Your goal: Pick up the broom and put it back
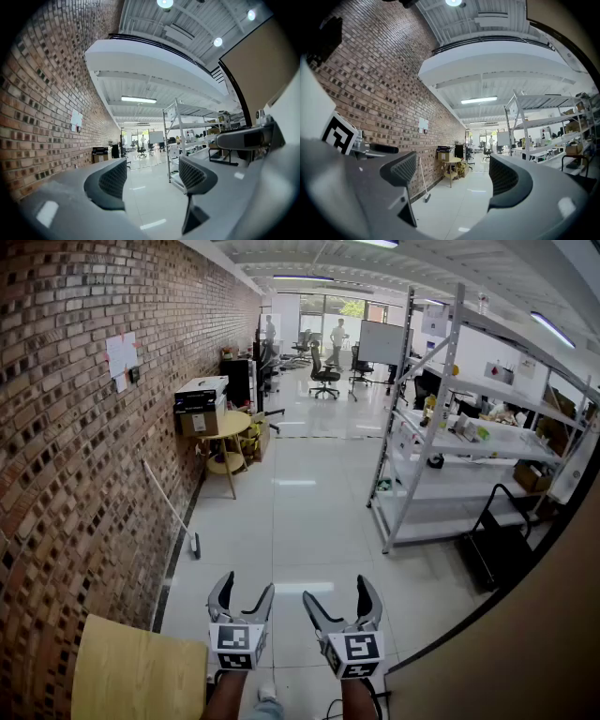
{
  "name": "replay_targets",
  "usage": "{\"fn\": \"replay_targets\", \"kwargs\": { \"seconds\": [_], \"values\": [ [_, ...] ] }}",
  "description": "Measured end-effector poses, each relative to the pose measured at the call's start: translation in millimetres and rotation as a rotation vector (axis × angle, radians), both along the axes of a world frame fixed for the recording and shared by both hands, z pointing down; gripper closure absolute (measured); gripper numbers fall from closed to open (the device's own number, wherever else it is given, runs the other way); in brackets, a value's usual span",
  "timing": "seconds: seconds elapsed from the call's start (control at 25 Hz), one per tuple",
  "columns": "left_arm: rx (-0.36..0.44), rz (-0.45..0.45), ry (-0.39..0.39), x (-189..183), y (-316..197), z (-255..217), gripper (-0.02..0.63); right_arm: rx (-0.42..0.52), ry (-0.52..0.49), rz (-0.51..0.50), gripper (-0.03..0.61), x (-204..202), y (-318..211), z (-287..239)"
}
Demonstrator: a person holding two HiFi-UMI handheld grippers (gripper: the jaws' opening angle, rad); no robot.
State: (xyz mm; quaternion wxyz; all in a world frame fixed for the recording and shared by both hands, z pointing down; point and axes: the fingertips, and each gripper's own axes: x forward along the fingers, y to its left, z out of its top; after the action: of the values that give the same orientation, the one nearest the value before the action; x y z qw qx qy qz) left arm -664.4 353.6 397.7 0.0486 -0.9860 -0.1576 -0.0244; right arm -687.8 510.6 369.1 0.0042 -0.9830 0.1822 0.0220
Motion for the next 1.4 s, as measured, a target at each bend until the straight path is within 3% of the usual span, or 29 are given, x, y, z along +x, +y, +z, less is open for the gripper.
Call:
{"fn": "replay_targets", "kwargs": {
  "seconds": [0.36,0.44,0.76,0.92,1.08,1.28,1.4],
  "values": [
    [-0.041,-0.009,0.082,138,-61,-32,0.246,-0.022,0.056,0.056,0.097,134,-49,-26],
    [-0.075,-0.017,0.074,162,-74,-31,0.245,-0.04,0.048,0.065,0.097,158,-58,-22],
    [-0.065,-0.013,-0.004,256,-80,13,0.245,-0.036,-0.012,0.078,0.097,257,-55,6],
    [-0.036,-0.04,0.009,336,-84,12,0.245,0.011,0.019,0.045,0.097,339,-56,3],
    [-0.055,-0.053,0.029,422,-55,-10,0.245,-0.015,0.027,-0.021,0.097,430,-35,-12],
    [-0.034,-0.074,0.075,500,1,-38,0.247,-0.021,0.079,-0.048,0.097,508,17,-34],
    [-0.025,-0.06,0.034,539,26,-22,0.249,-0.006,0.033,-0.056,0.097,547,37,-13]
  ]
}}
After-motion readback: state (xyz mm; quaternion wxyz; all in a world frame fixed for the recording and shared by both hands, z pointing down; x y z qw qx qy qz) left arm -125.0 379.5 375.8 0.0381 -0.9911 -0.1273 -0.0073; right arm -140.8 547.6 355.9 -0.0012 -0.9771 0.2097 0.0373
